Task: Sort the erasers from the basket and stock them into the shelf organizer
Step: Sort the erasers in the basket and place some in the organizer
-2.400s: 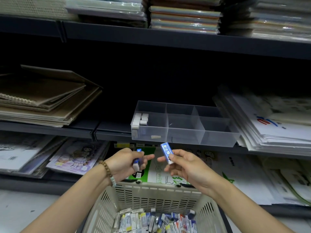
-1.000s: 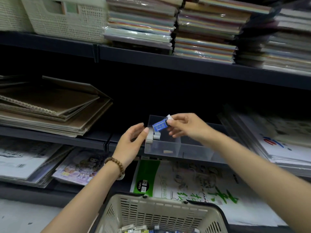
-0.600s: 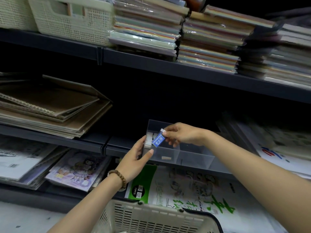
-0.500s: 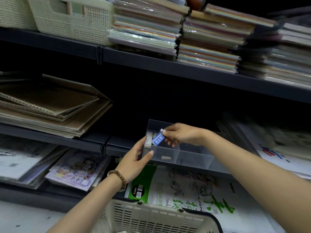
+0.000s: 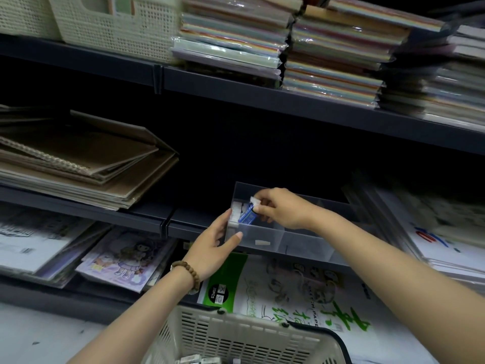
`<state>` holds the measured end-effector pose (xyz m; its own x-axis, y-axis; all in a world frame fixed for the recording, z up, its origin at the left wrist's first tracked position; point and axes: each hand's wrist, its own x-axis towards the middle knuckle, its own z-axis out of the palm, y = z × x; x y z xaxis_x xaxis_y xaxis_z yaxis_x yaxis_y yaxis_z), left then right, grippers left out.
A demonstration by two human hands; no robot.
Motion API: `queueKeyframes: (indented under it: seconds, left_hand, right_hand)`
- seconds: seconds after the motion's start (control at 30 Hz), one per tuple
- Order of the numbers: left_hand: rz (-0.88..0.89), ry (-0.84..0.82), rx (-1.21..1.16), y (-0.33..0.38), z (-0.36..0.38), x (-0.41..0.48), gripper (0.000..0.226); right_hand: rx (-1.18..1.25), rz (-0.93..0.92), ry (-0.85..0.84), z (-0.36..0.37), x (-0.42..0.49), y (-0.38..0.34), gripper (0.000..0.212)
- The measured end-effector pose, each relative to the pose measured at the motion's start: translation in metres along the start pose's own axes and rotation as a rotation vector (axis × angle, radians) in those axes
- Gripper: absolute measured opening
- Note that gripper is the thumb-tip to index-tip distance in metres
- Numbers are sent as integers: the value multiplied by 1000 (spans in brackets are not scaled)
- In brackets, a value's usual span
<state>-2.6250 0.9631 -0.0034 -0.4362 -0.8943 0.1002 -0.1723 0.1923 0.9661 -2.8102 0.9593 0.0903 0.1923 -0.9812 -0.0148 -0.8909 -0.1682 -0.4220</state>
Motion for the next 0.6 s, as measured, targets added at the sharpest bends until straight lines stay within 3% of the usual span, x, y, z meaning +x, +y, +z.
queueKeyframes:
  seconds: [0.13, 0.33, 0.47, 0.6]
  left_hand:
    - [1, 5, 15, 1, 0, 0, 63]
    - [-14, 15, 20, 3, 3, 0, 65]
    - [-17, 12, 30, 3, 1, 0, 64]
    - [-29, 11, 20, 2, -1, 2, 63]
  right_hand:
    - [-159, -17, -1, 0, -4, -1, 19]
    - [97, 59, -17, 17, -2, -1, 23]
    - [301, 209, -29, 14, 4, 0, 30]
    - [245, 382, -177, 10, 11, 3, 41]
